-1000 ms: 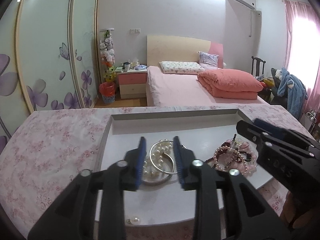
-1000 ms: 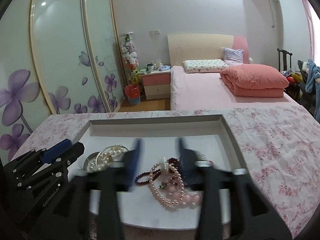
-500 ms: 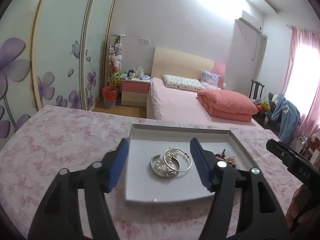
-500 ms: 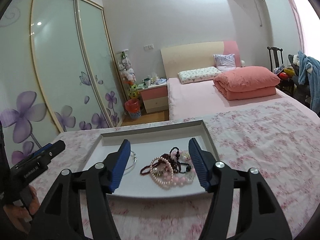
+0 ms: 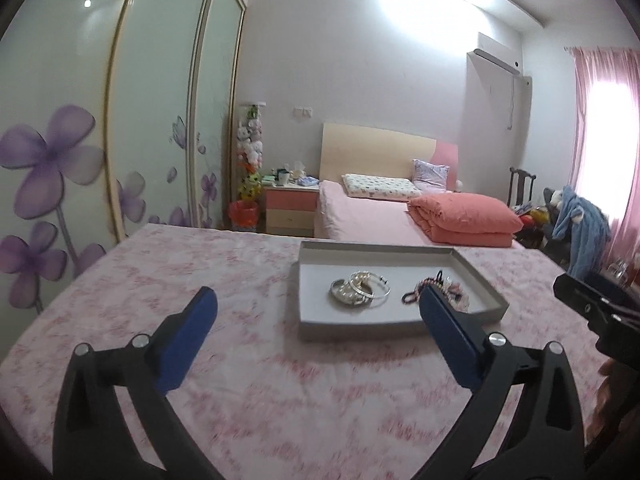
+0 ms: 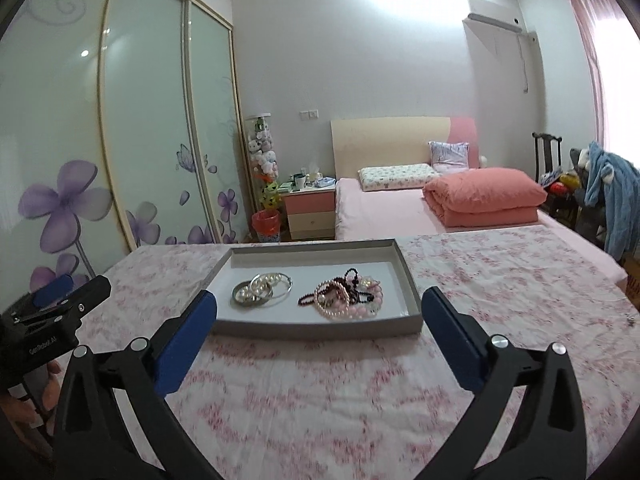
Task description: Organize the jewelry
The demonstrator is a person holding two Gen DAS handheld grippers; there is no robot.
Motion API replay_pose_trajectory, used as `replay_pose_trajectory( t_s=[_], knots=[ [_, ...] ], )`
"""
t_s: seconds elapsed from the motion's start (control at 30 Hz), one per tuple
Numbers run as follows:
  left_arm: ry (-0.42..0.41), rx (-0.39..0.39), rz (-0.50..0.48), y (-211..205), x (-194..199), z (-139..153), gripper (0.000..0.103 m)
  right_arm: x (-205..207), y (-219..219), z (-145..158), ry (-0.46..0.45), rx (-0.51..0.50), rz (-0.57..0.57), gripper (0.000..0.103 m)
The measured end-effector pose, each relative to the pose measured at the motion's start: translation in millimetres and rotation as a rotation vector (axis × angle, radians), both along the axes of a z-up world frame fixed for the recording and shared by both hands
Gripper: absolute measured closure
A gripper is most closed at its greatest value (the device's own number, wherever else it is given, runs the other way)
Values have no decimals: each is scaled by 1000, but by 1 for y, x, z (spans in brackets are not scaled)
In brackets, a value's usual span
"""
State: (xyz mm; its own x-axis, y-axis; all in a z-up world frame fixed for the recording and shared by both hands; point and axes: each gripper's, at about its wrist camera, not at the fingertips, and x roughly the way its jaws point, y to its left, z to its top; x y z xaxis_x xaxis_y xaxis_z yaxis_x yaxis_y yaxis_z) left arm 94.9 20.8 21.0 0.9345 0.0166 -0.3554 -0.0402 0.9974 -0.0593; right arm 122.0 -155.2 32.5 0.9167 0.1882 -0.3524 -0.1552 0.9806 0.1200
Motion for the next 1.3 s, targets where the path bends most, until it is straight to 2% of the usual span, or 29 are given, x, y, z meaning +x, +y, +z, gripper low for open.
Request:
replay_pose_trajectory(
  t_s=[0.23,0.5,1.3],
  knots=[
    [-11,21,3,-7,-34,-8,4,-30,-2,-11,-6,9,-2,2],
    [-4,37,11,-15,-53,-17,4,-50,-1,-23,-47,-2,-10,2],
    [31,27,11,-18,-50,-33,4,-51,-6,-39,-8,13,-27,2]
  ],
)
